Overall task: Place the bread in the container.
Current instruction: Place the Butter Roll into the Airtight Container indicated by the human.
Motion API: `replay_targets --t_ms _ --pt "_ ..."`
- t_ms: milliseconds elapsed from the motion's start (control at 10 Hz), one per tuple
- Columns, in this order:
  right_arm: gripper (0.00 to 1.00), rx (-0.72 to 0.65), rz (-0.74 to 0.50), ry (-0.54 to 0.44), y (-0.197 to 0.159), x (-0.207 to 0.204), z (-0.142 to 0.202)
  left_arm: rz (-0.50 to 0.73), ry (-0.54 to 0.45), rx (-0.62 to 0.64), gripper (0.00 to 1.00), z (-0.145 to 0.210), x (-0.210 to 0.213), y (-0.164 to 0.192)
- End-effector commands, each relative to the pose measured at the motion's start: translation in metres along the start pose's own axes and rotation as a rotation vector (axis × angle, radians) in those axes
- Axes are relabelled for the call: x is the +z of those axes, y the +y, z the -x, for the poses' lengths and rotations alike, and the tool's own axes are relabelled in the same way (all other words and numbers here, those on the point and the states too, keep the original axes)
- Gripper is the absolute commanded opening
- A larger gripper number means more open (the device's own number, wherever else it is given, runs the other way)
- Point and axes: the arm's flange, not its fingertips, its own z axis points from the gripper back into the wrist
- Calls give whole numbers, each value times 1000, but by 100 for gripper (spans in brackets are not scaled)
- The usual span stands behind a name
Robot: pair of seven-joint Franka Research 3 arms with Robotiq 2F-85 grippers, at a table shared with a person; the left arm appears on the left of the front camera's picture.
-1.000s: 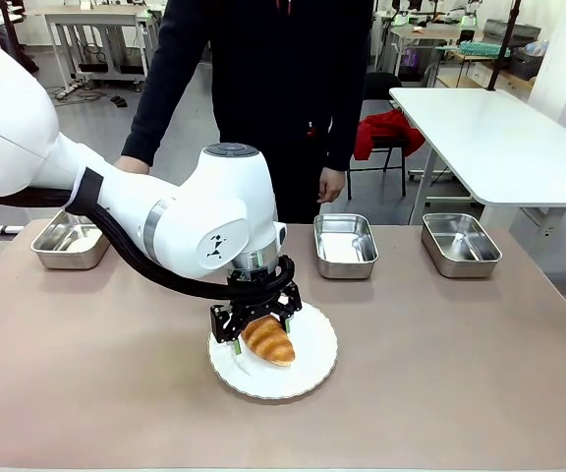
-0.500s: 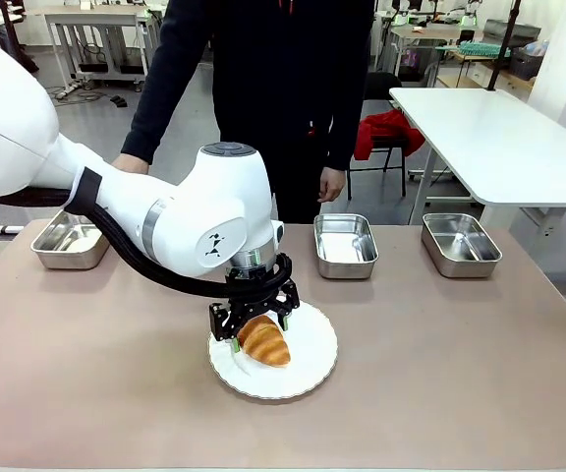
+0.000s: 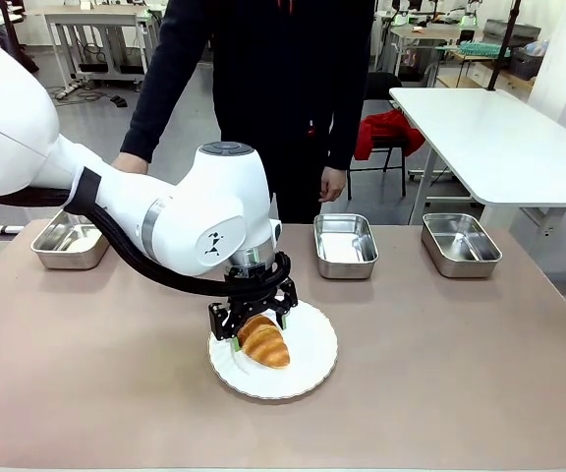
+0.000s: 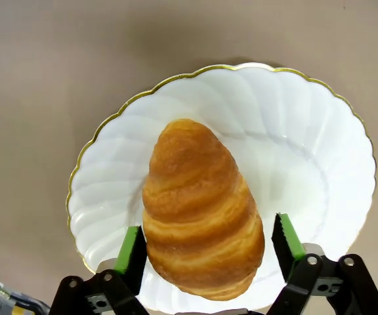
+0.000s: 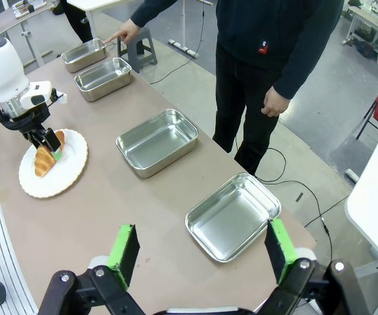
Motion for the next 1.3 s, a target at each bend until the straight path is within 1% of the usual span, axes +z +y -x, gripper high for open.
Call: replay_targets --t_ms 0,100,200,300,700,800,900,1000,1200 --pt "100 3 -1 -8 0 0 -1 -13 8 23 80 0 -4 -5" --pt "100 3 -1 -8 0 0 -1 -15 14 22 61 -3 -5 -4" --pt "100 3 -1 -8 0 0 -1 -10 0 -1 75 -5 -7 -6" --pt "100 3 -1 -8 0 0 -1 -9 7 2 75 -1 -4 0" --pt "100 3 -1 -8 0 0 -1 -9 7 2 75 -1 -4 0" --pt "100 3 -1 -8 0 0 -1 -8 7 1 59 -1 -4 -1" --pt "100 3 -1 -8 0 0 -1 10 -31 6 56 -3 -4 1" --pt "100 3 -1 -8 0 0 -1 -8 18 -13 56 -3 -5 1" --pt "100 3 -1 -8 0 0 -1 -5 4 1 56 -2 -3 -1"
